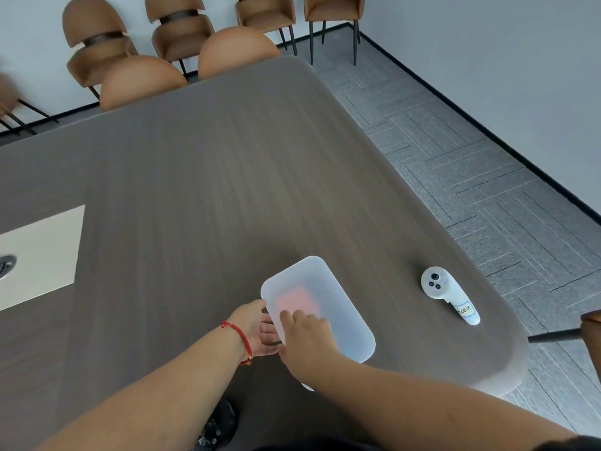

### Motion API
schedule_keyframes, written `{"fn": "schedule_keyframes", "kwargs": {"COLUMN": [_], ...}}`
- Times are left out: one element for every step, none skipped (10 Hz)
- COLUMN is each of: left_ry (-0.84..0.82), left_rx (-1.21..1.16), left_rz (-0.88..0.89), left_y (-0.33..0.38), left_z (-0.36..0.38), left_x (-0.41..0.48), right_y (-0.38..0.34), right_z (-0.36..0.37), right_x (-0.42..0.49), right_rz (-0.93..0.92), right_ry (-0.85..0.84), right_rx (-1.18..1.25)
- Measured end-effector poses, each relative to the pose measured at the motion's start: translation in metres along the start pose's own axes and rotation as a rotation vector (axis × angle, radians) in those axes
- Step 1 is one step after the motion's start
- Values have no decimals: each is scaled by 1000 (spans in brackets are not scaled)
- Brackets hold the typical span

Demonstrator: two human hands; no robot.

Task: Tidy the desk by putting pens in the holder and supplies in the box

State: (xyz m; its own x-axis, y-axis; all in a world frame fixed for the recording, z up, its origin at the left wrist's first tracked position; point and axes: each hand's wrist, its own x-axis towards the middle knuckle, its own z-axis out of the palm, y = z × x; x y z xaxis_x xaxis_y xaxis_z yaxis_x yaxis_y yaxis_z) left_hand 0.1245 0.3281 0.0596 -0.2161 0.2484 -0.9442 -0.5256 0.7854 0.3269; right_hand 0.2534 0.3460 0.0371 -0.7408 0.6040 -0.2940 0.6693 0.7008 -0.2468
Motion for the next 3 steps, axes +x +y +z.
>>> {"fn": "schedule_keyframes", "kwargs": {"left_ry": [-11,-38,-31], "left_rx": [31,60,101], "left_rz": [-1,3,44], "left_y": [0,2,3], "left_z": [-3,-6,-12], "left_x": [-1,-10,-21], "right_y": [3,10,28], "right_z": [-6,-40,-103], "right_x": [2,3,6], "right_rz": [-8,90,109], "right_ry": [-59,-370,-286], "right_rx": [87,315,592]}}
